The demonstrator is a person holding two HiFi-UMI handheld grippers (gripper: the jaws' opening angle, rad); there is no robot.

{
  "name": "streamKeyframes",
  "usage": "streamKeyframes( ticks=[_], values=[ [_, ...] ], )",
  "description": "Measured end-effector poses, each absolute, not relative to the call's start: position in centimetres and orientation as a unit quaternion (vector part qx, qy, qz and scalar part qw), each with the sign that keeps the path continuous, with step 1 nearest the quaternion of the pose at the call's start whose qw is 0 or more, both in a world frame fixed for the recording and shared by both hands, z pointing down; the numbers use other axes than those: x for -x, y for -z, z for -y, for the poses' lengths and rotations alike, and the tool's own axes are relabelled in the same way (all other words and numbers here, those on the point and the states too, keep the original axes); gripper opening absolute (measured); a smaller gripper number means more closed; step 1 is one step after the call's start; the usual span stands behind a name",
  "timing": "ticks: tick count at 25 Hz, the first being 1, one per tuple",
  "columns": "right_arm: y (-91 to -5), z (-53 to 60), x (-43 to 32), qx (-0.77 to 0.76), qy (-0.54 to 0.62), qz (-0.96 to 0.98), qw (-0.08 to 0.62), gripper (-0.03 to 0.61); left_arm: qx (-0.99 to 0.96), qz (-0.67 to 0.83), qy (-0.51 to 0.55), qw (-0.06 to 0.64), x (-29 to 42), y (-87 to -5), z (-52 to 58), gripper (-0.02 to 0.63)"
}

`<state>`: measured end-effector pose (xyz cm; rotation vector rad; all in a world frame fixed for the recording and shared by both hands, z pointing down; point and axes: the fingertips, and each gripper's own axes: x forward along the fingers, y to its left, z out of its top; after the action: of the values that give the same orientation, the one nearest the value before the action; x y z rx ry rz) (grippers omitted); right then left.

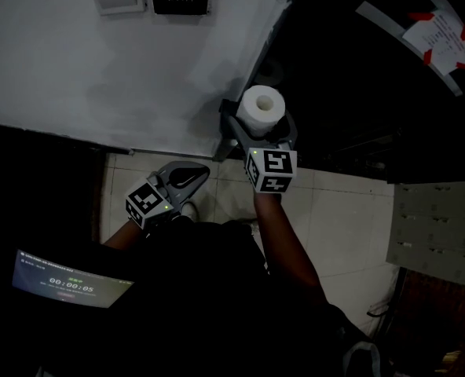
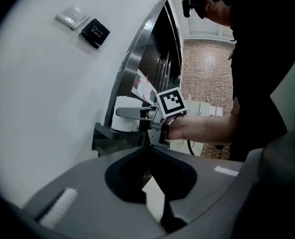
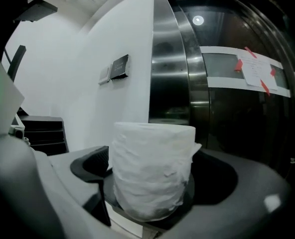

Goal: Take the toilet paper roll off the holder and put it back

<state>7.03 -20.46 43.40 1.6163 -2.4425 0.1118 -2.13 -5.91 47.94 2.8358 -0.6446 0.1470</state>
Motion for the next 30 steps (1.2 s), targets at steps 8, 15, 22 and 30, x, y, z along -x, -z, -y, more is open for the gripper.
streamKeyframes(
  ticks=[8,15,22,30],
  values=[
    [-43.1,21.5,-7.0,-0.549,-0.028,0.829,0.104,0.463,-0.967,0.222,-0.052,0.114,2.7,-47.8,6.1,0.003],
    [-42.1,20.9,-7.4,-0.541,-0.022,0.836,0.094,0.459,-0.968,0.216,-0.053,0.114,2.2,-47.8,5.8,0.003],
    [-40.6,20.3,-9.9,-0.552,-0.022,0.829,0.085,0.459,-0.970,0.209,-0.053,0.115,1.4,-47.9,5.6,0.003],
    [-40.9,20.4,-18.0,-0.605,-0.034,0.791,0.079,0.459,-0.971,0.200,-0.055,0.119,0.6,-47.4,5.5,0.004]
  ],
)
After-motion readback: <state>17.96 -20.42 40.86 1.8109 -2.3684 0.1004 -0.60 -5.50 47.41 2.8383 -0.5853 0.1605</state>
